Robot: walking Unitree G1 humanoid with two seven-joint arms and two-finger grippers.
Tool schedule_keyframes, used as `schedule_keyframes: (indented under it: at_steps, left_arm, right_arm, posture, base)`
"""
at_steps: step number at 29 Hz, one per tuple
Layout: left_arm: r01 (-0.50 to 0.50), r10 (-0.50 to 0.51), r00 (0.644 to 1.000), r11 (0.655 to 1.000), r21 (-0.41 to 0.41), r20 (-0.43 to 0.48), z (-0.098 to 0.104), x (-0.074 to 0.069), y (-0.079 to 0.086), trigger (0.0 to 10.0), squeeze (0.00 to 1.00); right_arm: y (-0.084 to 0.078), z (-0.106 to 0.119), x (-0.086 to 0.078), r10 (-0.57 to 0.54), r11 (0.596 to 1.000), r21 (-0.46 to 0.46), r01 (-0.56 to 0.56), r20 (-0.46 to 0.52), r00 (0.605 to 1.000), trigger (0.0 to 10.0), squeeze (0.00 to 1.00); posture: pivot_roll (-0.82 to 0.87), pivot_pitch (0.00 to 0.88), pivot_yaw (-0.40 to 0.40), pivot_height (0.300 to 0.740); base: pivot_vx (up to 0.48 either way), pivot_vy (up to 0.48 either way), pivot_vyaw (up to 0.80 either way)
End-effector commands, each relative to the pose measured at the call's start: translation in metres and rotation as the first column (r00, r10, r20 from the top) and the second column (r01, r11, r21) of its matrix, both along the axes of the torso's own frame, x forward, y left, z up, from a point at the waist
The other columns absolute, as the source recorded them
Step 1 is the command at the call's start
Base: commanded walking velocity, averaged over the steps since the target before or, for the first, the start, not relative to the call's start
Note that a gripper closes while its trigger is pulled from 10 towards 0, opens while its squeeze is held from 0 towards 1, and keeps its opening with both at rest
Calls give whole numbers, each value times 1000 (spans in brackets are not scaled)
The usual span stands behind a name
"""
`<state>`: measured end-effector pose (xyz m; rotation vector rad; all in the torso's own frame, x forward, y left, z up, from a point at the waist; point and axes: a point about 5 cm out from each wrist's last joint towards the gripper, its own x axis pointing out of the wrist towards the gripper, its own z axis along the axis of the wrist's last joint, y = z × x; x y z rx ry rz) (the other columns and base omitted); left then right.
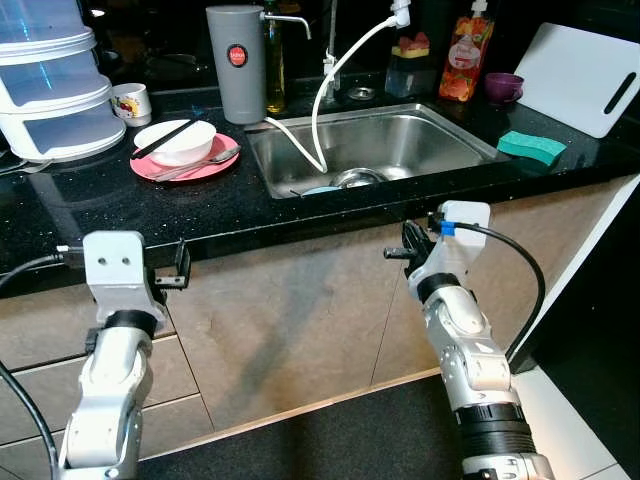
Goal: Kitchen organization
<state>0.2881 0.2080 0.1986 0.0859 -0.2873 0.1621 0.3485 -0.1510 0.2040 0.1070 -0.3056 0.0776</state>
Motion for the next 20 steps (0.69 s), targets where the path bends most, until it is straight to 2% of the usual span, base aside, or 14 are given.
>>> schedule_keyframes:
  at_steps: [1, 9, 20]
  left_arm:
    - [-32, 32, 999, 999, 27, 20, 9, -1, 5, 10000, 0]
    - [-26, 24, 999, 997, 66, 31, 18, 1, 5, 10000, 0]
    - [-6, 2, 999, 997, 75, 46, 24, 0, 4, 10000, 0]
  right_arm:
    - [5, 8, 0, 34, 999, -3, -34, 23, 999, 10000, 0]
    - [11, 11, -1, 74, 997, 15, -75, 27, 997, 10000, 0]
    - [17, 12, -2, 117, 993, 11, -117, 30, 993, 10000, 0]
  posture:
    - [-51, 29, 23, 740]
    - [-49, 5, 24, 740]
    - [-51, 0, 22, 740]
  base:
    - [0, 0, 0]
    - [0, 0, 0]
    - [22, 0, 0]
